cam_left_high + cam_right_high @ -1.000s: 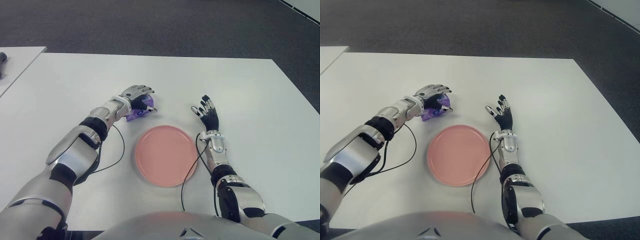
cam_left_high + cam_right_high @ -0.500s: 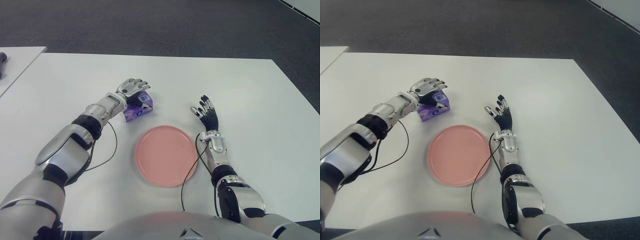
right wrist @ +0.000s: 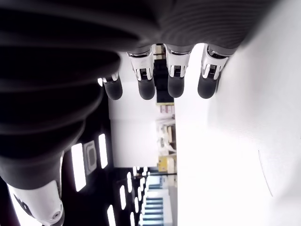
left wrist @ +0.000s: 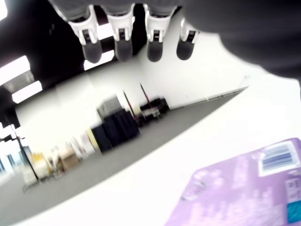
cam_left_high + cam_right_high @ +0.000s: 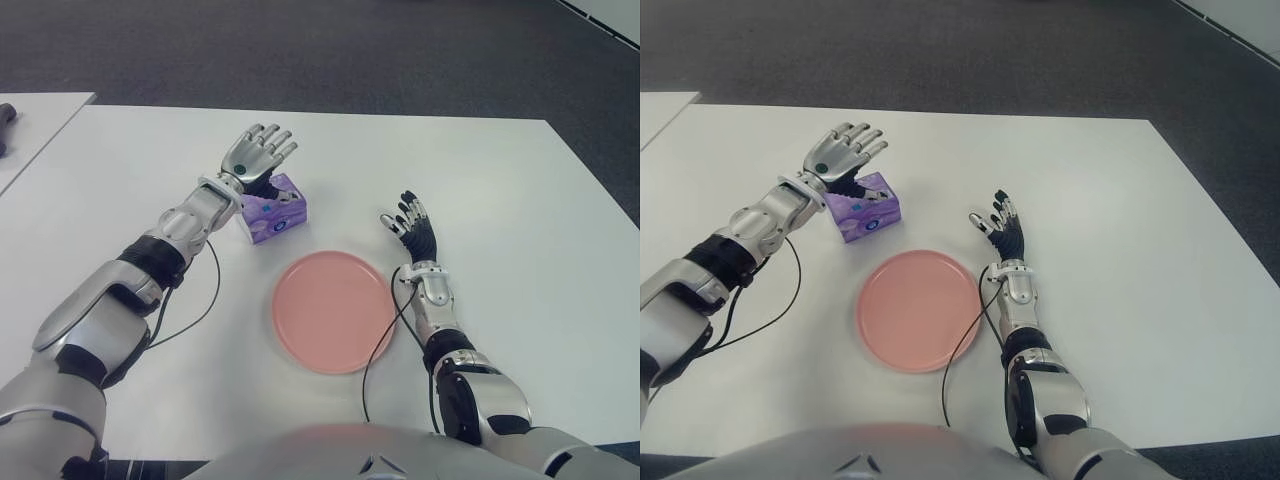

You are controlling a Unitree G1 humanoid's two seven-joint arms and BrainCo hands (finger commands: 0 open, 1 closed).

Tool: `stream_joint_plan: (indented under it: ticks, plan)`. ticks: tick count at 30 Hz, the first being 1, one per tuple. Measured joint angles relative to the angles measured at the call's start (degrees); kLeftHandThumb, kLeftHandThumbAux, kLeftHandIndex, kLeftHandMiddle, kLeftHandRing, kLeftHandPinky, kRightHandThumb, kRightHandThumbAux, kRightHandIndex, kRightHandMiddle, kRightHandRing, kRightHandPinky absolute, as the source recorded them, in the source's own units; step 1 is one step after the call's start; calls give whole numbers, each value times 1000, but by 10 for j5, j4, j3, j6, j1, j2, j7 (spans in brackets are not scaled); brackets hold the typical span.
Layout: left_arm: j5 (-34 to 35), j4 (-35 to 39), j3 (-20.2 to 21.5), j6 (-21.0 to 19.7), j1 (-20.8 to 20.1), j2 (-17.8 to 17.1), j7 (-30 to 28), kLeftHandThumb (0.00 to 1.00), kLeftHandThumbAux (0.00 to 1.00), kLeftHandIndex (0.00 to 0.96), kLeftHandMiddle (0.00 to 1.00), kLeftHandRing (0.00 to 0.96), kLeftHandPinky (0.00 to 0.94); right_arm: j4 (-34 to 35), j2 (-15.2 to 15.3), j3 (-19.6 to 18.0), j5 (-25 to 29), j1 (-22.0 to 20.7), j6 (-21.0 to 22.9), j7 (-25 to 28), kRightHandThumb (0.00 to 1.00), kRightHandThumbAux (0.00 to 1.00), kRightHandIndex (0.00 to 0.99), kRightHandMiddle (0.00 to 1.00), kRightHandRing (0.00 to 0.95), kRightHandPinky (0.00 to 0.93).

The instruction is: Put the tissue paper into the plate.

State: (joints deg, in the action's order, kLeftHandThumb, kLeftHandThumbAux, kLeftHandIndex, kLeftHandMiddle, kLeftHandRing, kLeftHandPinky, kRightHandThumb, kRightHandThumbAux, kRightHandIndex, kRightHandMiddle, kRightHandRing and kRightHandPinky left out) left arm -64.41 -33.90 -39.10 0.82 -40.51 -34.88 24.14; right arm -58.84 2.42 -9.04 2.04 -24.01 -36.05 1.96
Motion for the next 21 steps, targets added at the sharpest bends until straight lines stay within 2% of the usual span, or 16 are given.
stream_joint_plan:
  ticks: [7, 21]
  plan:
    - [-31, 28, 4, -24, 29, -7, 50, 109, 279, 0, 0, 0, 0, 1, 1, 4, -1, 1, -1, -1, 33, 675, 0, 0, 0, 0]
    - [-40, 72, 24, -24, 74, -28, 55, 122, 281, 0, 0, 0, 0, 9, 1, 14, -5, 7, -3, -5, 25, 668, 0, 0, 0, 0]
